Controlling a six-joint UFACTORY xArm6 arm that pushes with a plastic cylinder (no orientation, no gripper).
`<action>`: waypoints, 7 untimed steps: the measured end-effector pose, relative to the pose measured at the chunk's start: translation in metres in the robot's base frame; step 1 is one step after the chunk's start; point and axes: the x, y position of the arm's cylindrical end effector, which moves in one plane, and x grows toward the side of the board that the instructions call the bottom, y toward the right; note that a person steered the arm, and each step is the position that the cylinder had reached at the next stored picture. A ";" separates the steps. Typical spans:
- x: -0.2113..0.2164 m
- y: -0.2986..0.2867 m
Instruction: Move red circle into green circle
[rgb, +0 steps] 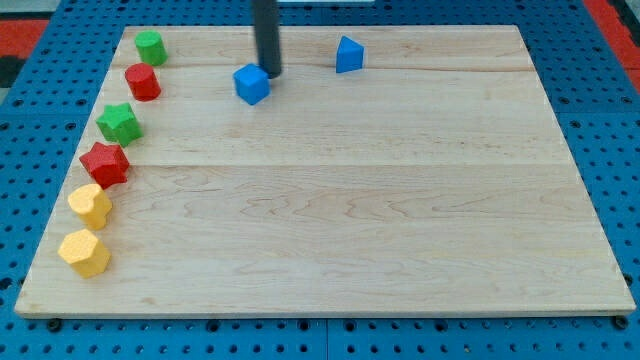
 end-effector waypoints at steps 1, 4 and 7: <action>0.002 -0.040; 0.044 -0.109; 0.043 -0.155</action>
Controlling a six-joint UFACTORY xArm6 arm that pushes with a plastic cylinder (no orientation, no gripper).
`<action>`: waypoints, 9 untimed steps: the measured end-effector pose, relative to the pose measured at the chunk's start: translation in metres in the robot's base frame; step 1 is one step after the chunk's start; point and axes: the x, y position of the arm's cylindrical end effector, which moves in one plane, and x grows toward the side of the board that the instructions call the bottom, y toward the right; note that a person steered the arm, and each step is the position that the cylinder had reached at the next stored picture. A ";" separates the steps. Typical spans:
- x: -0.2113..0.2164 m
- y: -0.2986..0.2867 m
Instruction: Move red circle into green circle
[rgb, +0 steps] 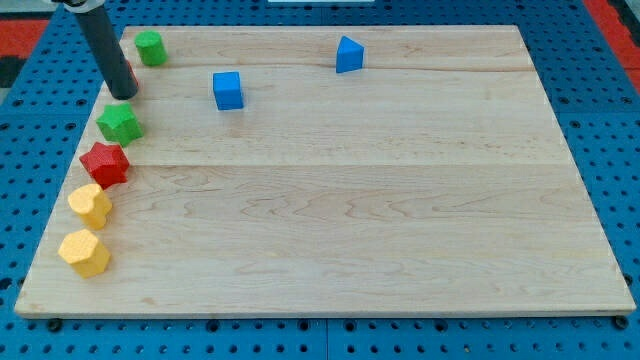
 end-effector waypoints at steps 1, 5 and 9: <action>0.016 -0.004; -0.033 -0.021; -0.033 0.039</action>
